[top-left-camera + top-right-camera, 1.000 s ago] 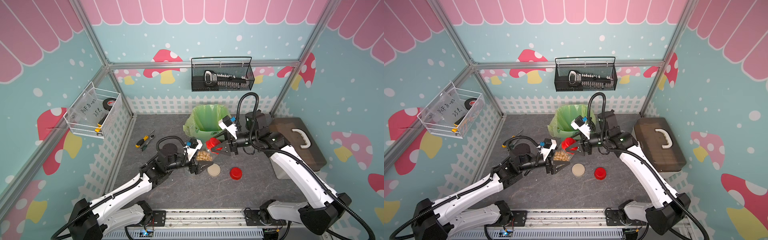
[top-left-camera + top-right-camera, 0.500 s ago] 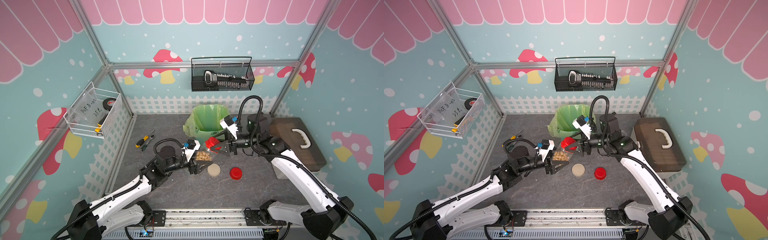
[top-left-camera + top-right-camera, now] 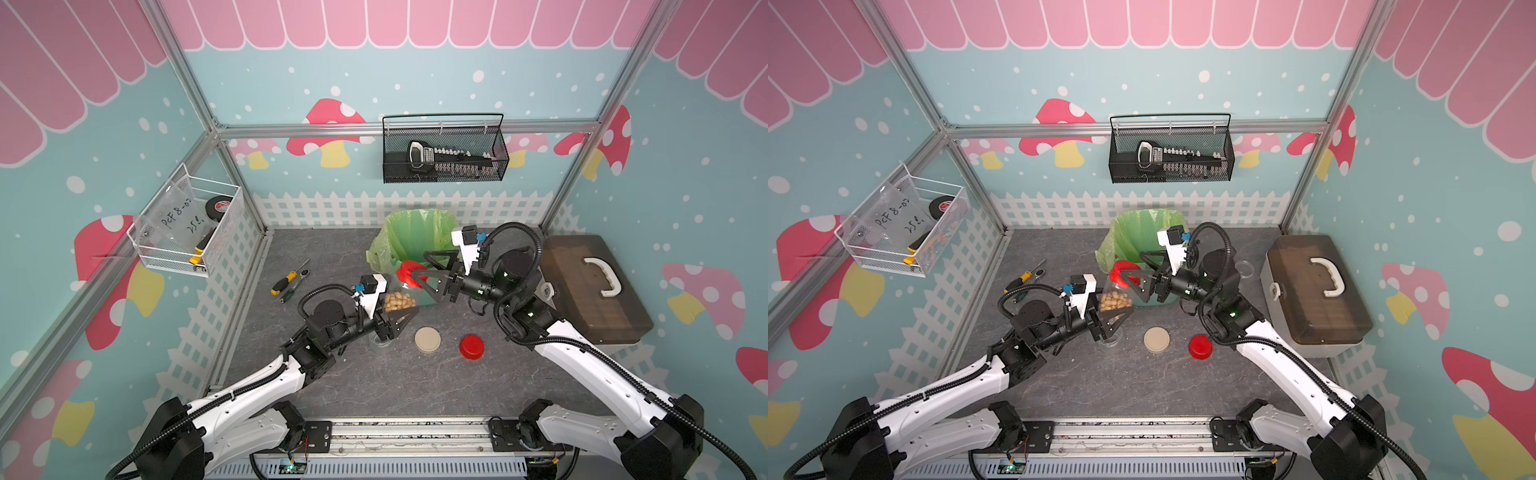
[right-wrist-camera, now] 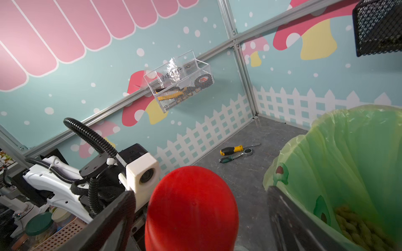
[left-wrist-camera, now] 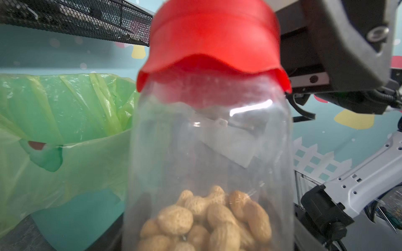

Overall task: Empty moldy peanuts from jars
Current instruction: Unscrew the lid from the jar.

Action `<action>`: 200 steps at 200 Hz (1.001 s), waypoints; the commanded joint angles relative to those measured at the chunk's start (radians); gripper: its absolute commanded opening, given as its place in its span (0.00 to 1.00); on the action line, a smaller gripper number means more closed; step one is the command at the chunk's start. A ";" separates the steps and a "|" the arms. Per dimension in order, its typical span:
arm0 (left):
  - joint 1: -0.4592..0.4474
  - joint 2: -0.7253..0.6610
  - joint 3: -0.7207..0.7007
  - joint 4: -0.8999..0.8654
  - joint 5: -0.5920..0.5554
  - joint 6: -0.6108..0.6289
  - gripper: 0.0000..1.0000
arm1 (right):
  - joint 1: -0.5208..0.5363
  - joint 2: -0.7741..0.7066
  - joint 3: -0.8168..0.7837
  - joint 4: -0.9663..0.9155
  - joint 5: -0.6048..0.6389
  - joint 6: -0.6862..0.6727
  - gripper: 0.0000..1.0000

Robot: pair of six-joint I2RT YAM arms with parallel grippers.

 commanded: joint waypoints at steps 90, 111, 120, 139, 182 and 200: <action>0.005 -0.023 -0.023 0.080 -0.068 -0.008 0.50 | 0.137 0.134 0.059 0.181 0.154 0.086 0.89; 0.005 -0.029 -0.026 0.076 -0.068 -0.007 0.50 | 0.140 0.132 0.061 0.174 0.160 0.082 0.82; 0.006 -0.031 -0.028 0.076 -0.068 -0.005 0.50 | 0.141 0.125 0.060 0.169 0.164 0.078 0.81; 0.005 -0.031 -0.027 0.075 -0.068 -0.005 0.50 | 0.143 0.111 0.061 0.154 0.175 0.067 0.81; 0.006 -0.036 -0.023 0.068 -0.053 -0.008 0.50 | 0.143 0.120 0.084 0.116 0.150 0.045 0.57; 0.007 -0.048 -0.014 0.049 -0.020 -0.014 0.50 | 0.143 0.131 0.116 0.070 0.101 0.015 0.52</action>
